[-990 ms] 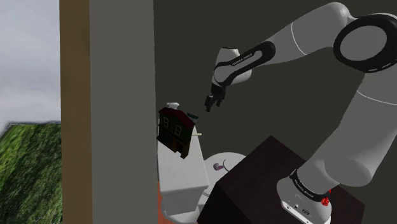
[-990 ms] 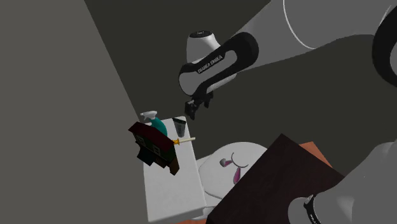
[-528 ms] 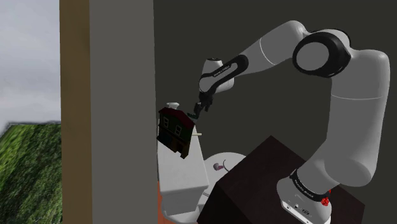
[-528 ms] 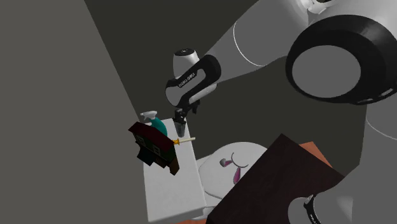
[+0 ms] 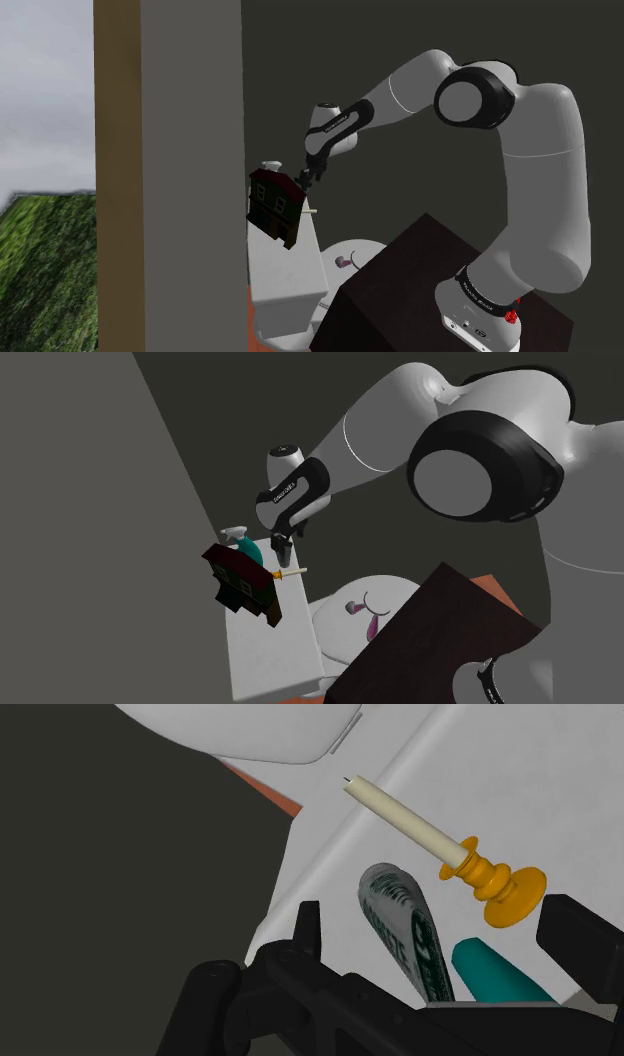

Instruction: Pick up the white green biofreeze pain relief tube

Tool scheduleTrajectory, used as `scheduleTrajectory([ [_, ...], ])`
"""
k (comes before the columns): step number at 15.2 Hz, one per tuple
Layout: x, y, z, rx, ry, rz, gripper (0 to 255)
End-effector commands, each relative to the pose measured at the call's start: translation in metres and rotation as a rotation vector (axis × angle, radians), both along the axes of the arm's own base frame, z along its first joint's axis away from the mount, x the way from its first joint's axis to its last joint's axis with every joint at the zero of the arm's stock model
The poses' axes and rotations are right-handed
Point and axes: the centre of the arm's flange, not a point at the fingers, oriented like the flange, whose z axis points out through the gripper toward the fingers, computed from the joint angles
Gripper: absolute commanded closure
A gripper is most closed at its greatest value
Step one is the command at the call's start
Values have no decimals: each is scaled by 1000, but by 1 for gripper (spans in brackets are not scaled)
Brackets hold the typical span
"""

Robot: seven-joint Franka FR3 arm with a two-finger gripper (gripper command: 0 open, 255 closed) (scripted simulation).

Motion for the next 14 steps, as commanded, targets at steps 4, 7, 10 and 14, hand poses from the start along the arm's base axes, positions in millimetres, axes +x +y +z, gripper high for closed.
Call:
scheduleTrajectory([
  [4,-1,1,-13,0,0,0,255],
  [7,-1,1,-13,0,0,0,255],
  [10,-1,1,-13,0,0,0,255],
  [14,-1,1,-8,0,0,0,255],
])
